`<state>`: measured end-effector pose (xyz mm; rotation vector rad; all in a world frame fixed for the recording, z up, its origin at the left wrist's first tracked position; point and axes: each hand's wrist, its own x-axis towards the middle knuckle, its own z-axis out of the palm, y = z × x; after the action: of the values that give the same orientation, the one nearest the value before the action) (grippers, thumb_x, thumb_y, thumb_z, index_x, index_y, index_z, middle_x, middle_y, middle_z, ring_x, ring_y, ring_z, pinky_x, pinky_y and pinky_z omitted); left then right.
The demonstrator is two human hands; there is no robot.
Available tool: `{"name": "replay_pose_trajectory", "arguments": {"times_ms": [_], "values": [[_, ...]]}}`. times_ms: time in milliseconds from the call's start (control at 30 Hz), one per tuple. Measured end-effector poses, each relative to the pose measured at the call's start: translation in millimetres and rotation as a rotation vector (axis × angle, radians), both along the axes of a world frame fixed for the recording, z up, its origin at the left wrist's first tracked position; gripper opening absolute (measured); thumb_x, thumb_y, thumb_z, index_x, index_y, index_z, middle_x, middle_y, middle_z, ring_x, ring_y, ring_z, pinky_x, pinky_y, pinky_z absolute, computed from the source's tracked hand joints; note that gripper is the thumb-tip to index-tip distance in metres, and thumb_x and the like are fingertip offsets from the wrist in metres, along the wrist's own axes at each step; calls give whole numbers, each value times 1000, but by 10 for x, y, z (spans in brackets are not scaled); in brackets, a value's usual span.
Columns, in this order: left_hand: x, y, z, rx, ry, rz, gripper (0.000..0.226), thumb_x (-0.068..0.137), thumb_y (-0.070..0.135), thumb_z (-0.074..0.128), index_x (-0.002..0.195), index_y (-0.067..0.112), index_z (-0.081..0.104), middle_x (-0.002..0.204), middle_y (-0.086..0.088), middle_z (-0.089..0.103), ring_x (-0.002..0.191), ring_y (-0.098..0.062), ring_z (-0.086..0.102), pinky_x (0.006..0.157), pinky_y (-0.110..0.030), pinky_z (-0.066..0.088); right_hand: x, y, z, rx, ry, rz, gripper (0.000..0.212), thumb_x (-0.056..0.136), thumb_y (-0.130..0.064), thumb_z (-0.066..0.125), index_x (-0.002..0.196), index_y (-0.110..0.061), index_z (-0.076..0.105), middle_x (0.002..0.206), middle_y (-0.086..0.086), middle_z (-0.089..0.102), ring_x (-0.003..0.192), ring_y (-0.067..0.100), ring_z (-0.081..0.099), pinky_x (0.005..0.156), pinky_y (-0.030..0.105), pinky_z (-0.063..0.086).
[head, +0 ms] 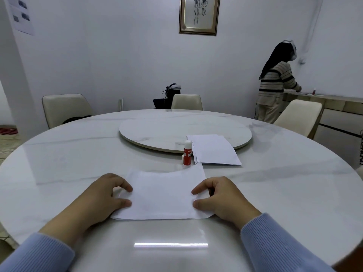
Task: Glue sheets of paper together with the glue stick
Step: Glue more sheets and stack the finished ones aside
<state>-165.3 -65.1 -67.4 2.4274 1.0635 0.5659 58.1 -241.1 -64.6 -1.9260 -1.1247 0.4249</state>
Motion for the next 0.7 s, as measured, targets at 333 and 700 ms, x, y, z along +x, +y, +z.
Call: {"name": "replay_pose_trajectory", "arguments": {"times_ms": [333,700], "values": [[407,-207,114,153,122,73,36,95,29,47,130,22,46,152,0,27,140,-21,19,110,-31,22,-123,196,18,90,-475,-113,44,87,-37,58,128,-27,48,139,-8,33,129,10,29,105,25,24],[545,-55,-211,127,450,-29,60,97,48,15,150,25,-1,160,2,-7,146,-14,-5,117,-32,-1,-122,500,-208,-505,-557,55,66,95,-52,11,152,-21,0,162,-2,-4,147,14,-2,118,36,-1]]}}
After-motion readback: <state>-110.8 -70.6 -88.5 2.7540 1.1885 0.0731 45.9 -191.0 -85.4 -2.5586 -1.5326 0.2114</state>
